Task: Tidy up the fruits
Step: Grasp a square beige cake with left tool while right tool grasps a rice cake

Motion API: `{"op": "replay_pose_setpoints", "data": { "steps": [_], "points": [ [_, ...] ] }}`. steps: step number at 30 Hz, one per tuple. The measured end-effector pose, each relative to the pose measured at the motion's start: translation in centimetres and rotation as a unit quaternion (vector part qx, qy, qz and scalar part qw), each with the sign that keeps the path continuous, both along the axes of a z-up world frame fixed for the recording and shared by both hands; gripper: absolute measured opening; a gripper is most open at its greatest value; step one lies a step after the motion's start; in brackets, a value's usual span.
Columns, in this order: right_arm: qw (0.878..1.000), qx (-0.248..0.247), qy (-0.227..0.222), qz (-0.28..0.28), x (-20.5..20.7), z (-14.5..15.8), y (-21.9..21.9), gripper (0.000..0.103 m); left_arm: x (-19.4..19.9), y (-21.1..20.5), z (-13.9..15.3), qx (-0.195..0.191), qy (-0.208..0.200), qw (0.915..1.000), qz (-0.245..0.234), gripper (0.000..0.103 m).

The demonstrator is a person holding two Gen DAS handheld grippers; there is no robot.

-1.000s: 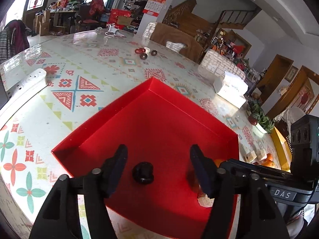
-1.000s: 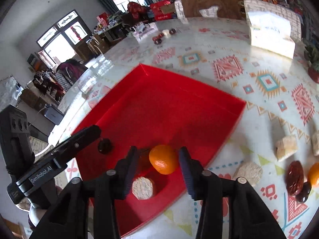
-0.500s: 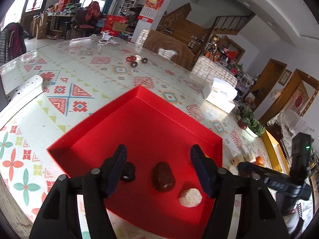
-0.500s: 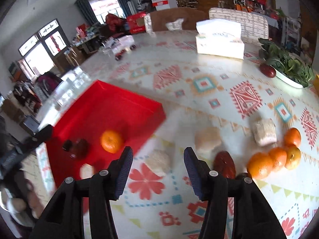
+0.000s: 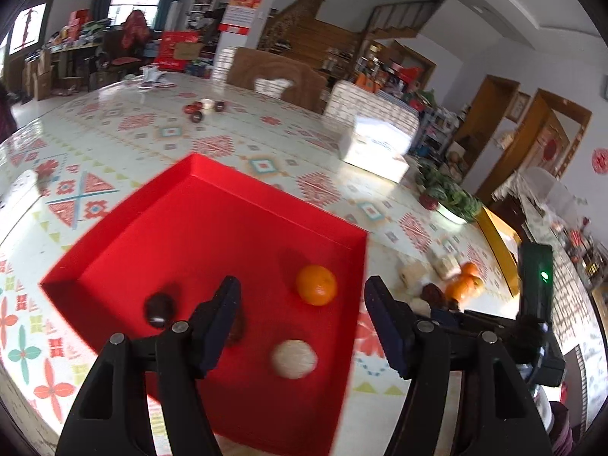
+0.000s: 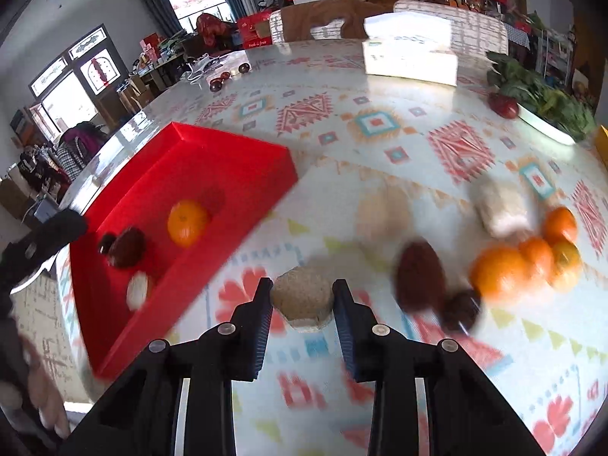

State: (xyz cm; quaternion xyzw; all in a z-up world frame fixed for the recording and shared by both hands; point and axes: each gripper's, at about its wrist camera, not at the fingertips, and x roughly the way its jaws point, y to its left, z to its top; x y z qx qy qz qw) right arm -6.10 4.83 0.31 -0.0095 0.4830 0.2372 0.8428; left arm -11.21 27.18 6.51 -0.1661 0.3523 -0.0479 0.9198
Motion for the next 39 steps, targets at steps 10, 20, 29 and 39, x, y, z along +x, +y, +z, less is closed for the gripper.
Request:
{"op": "replay_pose_setpoints", "data": {
  "steps": [10, 20, 29, 39],
  "points": [
    [0.999, -0.007, 0.004, -0.053, -4.9, 0.1, -10.4, 0.035, 3.0, -8.0, -1.0, 0.002, 0.028, 0.995, -0.095, 0.067],
    [0.995, 0.037, 0.004, -0.092, -4.1, 0.2, -14.7, 0.036, 10.4, -14.7, -3.1, 0.04, 0.065, 0.9897, -0.121, 0.067],
    [0.995, 0.057, 0.006, -0.083, -4.2, 0.1, -15.1, 0.035, 12.8, -16.5, -5.7, 0.086, 0.09, 0.9824, -0.139, 0.036],
    [0.992, 0.087, 0.013, -0.087, -4.4, 0.9, -15.1, 0.035, 9.1, -13.9, -3.6, 0.029, 0.062, 0.9898, -0.125, 0.036]
  ]
}}
